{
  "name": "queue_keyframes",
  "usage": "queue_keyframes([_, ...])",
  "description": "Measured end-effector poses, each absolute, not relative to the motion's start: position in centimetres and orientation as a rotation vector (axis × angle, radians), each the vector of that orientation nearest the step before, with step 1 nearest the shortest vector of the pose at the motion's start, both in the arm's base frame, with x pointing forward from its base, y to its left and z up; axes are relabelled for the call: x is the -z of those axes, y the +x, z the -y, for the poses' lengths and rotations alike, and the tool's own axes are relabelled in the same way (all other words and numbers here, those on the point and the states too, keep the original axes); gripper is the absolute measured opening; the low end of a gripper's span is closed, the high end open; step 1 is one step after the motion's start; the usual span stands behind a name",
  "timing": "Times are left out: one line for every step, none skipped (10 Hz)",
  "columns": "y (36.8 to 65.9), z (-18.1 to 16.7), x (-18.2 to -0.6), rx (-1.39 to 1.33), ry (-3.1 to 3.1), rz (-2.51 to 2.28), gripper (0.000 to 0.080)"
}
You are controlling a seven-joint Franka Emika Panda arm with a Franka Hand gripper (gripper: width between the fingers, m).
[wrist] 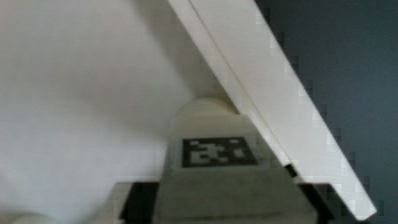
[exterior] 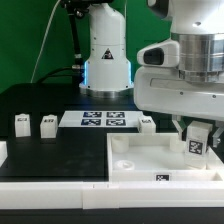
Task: Assemble one leg
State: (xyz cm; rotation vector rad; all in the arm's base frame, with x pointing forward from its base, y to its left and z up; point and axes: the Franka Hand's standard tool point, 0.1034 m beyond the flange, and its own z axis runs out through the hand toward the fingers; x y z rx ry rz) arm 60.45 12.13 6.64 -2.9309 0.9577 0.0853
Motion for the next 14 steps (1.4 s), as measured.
queue_keyframes([60.47,-12.11,-6.65,-0.091,-2.858,-1.163,0.0289])
queue_keyframes([60.48,-12.04,-6.65,-0.098,-2.784,-1.332,0.029])
queue_keyframes([60.51,-11.95,-6.65,-0.102,-2.756,-1.387,0.029])
queue_keyframes([60.5,-12.08,-6.66,-0.115,-2.653,-1.568,0.029])
queue_keyframes([60.49,-12.14,-6.66,-0.122,-2.592,-1.664,0.029])
queue_keyframes([60.49,-12.16,-6.66,-0.12,-2.619,-1.62,0.029])
queue_keyframes([60.49,-12.18,-6.66,-0.118,-2.656,-1.555,0.0464])
queue_keyframes([60.49,-12.38,-6.73,-0.12,-2.681,-1.51,0.0599])
queue_keyframes([60.53,-12.38,-6.77,-0.108,-2.789,-1.296,0.0599])
queue_keyframes([60.55,-12.28,-6.77,-0.099,-2.883,-1.055,0.064])
queue_keyframes([60.58,-12.36,-6.81,-0.087,-2.948,-0.868,0.064])
queue_keyframes([60.59,-12.41,-6.82,-0.08,-2.991,-0.688,0.0648])
queue_keyframes([60.62,-12.48,-6.85,-0.072,-3.027,-0.488,0.0648])
queue_keyframes([60.63,-12.75,-6.91,-0.065,-3.044,-0.342,0.0649])
